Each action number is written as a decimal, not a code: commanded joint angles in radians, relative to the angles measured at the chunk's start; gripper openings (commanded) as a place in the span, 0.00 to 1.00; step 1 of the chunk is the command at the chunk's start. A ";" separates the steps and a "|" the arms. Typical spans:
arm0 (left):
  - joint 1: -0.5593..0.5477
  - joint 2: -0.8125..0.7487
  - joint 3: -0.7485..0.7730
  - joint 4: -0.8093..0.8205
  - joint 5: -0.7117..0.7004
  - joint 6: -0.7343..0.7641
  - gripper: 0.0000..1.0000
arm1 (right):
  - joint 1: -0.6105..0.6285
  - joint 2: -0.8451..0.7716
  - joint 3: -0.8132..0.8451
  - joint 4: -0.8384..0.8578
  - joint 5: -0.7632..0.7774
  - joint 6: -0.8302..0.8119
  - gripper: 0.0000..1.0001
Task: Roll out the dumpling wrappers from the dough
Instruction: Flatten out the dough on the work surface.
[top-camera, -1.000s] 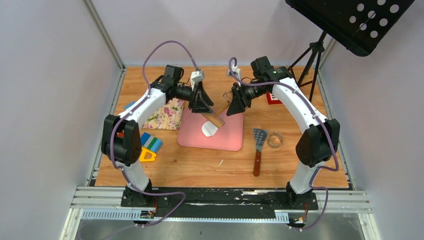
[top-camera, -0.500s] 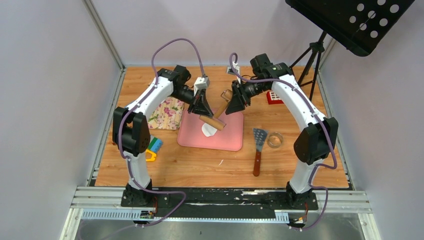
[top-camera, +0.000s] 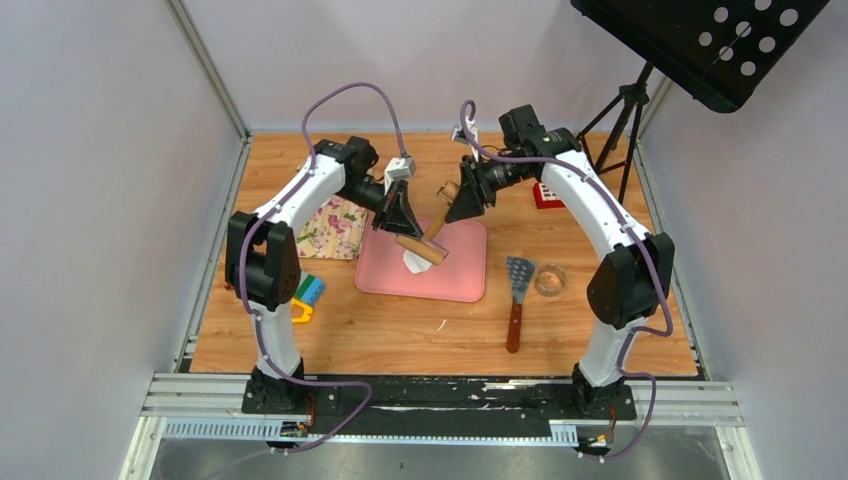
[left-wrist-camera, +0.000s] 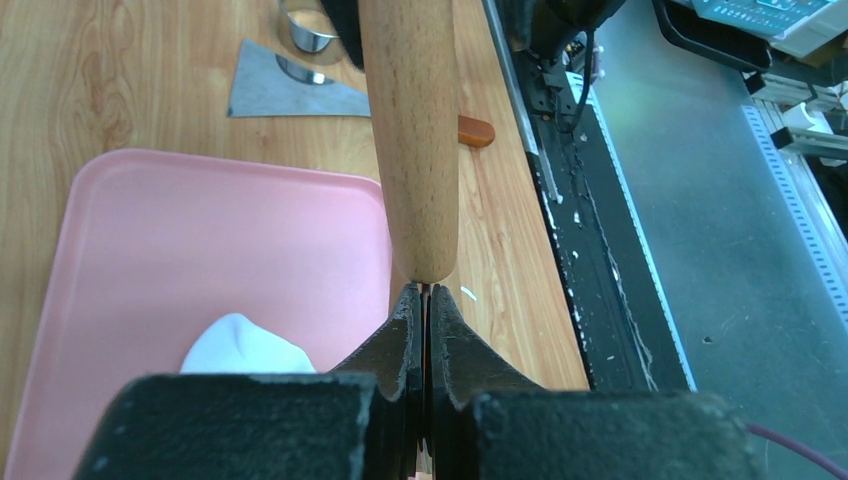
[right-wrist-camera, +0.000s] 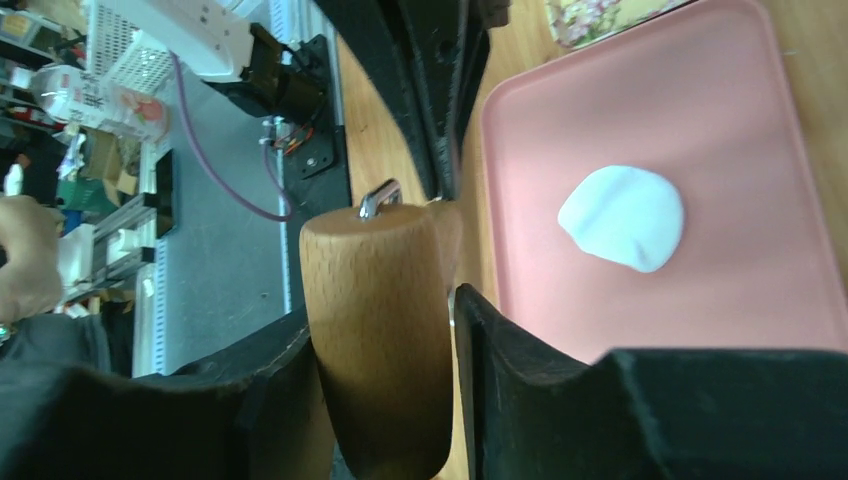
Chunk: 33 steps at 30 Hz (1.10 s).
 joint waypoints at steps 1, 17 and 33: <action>-0.013 -0.010 -0.003 -0.041 0.035 0.036 0.00 | 0.029 -0.042 -0.044 0.230 0.042 0.037 0.43; -0.011 0.086 0.106 -0.331 0.078 0.279 0.00 | 0.120 -0.106 -0.152 0.295 0.182 -0.064 0.22; 0.001 0.087 0.106 -0.332 0.085 0.273 0.00 | 0.164 -0.114 -0.175 0.282 0.257 -0.107 0.00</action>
